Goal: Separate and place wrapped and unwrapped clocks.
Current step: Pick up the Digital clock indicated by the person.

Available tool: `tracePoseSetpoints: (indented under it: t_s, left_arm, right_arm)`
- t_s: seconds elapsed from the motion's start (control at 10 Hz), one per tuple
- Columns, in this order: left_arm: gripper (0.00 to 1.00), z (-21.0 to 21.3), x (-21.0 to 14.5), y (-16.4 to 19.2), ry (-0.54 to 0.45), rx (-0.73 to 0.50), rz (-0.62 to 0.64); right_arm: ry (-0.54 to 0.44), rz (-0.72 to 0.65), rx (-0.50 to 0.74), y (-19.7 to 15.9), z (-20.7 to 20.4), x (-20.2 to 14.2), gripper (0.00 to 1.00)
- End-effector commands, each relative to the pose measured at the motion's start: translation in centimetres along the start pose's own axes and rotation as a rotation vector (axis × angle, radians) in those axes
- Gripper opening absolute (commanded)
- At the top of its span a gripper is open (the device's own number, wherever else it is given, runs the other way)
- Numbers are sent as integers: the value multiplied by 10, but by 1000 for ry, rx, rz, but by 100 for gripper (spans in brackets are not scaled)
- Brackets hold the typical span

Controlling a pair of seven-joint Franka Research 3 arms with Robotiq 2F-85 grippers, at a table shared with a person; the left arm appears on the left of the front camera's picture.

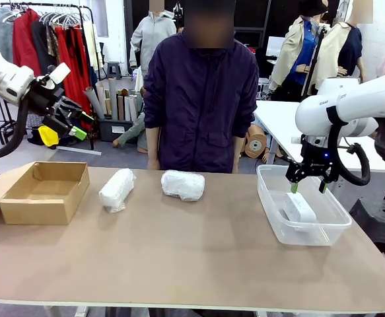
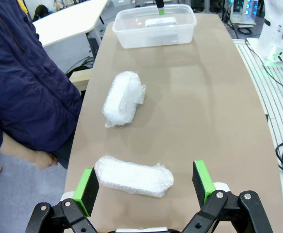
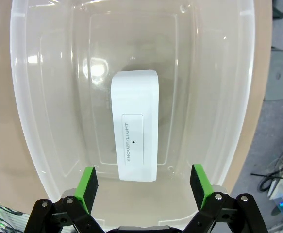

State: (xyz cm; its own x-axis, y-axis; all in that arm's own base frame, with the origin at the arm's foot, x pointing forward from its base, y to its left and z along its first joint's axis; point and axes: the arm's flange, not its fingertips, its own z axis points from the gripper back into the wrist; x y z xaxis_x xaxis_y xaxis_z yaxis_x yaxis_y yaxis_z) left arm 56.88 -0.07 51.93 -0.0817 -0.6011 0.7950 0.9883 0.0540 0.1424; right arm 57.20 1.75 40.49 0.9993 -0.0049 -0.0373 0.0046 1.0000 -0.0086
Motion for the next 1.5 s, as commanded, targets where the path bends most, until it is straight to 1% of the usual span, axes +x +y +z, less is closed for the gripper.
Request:
tracePoseSetpoints:
  t_s: [0.0, 0.2, 0.3, 0.4, 0.5, 0.6, 0.7, 0.8, 0.9, 1.0, 1.1, 1.2, 1.4]
  left_arm:
    - [100, 1, 1, 1, 0, 3, -2]
    - [100, 1, 1, 1, 0, 3, -2]
    - [100, 1, 1, 1, 0, 3, -2]
    - [100, 1, 1, 1, 0, 3, -2]
    - [100, 1, 1, 1, 0, 3, -2]
    - [100, 1, 1, 1, 0, 3, -2]
    - [100, 1, 1, 1, 0, 3, -2]
    - [100, 1, 1, 1, 0, 3, -2]
    - [100, 1, 1, 1, 0, 3, -2]
    - [100, 1, 1, 1, 0, 3, -2]
    - [100, 1, 1, 1, 0, 3, -2]
    - [100, 1, 1, 1, 0, 3, -2]
    - [100, 1, 1, 1, 0, 3, -2]
  right_arm:
    - [-18, -8, 0, 2, 0, 0, 100]
    - [0, 0, 0, 0, 0, 0, 100]
    - [-37, 179, 35, 15, 1, -5, 100]
    - [-36, 301, 44, 23, 13, -9, 100]
    - [-66, 389, 24, 30, 24, -10, 100]
    - [-62, 467, 67, 42, 36, -11, 100]
    - [-50, 627, 92, 49, 56, -12, 100]
    - [-73, 720, 75, 56, 67, -12, 100]
    - [-140, 840, 162, 57, 82, -13, 100]
    - [-183, 950, 261, 55, 96, -15, 100]
    - [-230, 1008, 314, 57, 104, -16, 100]
    - [-254, 1043, 333, 61, 110, -19, 100]
    - [-340, 1170, 474, 59, 123, -22, 100]
